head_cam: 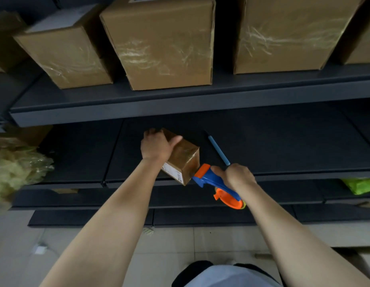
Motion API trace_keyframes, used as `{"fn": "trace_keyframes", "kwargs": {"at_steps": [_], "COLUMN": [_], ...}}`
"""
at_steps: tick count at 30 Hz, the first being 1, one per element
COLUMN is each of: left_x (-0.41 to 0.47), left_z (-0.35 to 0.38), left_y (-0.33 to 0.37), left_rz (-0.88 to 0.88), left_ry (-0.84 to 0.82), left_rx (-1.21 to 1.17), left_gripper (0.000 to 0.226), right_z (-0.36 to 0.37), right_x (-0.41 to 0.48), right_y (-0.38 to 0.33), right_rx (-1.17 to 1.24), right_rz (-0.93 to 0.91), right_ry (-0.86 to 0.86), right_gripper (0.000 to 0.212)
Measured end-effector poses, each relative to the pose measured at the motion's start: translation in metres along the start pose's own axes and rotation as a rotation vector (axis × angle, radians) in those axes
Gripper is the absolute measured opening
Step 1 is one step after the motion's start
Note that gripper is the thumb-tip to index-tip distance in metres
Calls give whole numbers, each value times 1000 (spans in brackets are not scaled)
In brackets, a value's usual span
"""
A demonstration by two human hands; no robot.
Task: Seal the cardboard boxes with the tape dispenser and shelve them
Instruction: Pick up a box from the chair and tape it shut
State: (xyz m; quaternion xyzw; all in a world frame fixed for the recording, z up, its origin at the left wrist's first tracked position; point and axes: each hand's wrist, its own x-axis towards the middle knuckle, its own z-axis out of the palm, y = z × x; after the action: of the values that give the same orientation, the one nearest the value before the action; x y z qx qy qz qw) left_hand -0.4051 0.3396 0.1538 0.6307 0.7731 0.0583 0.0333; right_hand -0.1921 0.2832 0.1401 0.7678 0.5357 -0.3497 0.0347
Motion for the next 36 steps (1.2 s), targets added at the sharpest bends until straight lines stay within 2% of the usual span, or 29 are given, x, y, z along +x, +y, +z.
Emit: {"fn": "trace_keyframes", "kwargs": {"at_steps": [2, 4, 8, 10, 14, 18, 22, 27, 30, 34, 36], "left_x": [-13, -28, -47, -49, -44, -36, -25, -18, -14, -17, -23], "left_z": [-1, 5, 17, 16, 3, -22, -45, -64, -64, -36, -19], "left_y": [11, 20, 29, 32, 27, 16, 3, -14, -25, -37, -40], "left_rz": [-15, 8, 169, 208, 175, 154, 56, 16, -102, -258, -331], "left_ry": [-157, -233, -89, -102, -172, -161, -209, -218, -191, -238, -164], "left_rx": [13, 29, 69, 101, 8, -149, -455, -758, -942, -1048, -1060], "left_gripper": [106, 115, 86, 81, 73, 48, 37, 30, 35, 39, 33], "right_z": [7, 9, 11, 11, 7, -12, -37, -66, -81, -77, -64], "right_x": [2, 3, 4, 3, -2, -6, -17, -42, -54, -62, -62], "right_y": [-7, -11, -12, -12, -15, -17, -24, -43, -53, -67, -70], "right_rx": [31, 36, 26, 39, 68, 112, 93, -12, -17, -94, -119], "right_rz": [-15, 0, 39, 47, 43, -24, -157, -223, -265, -286, -271], "right_ry": [8, 18, 27, 26, 17, 57, 167, 261, 316, 238, 176], "right_gripper": [65, 69, 75, 75, 76, 72, 70, 64, 63, 61, 62]}}
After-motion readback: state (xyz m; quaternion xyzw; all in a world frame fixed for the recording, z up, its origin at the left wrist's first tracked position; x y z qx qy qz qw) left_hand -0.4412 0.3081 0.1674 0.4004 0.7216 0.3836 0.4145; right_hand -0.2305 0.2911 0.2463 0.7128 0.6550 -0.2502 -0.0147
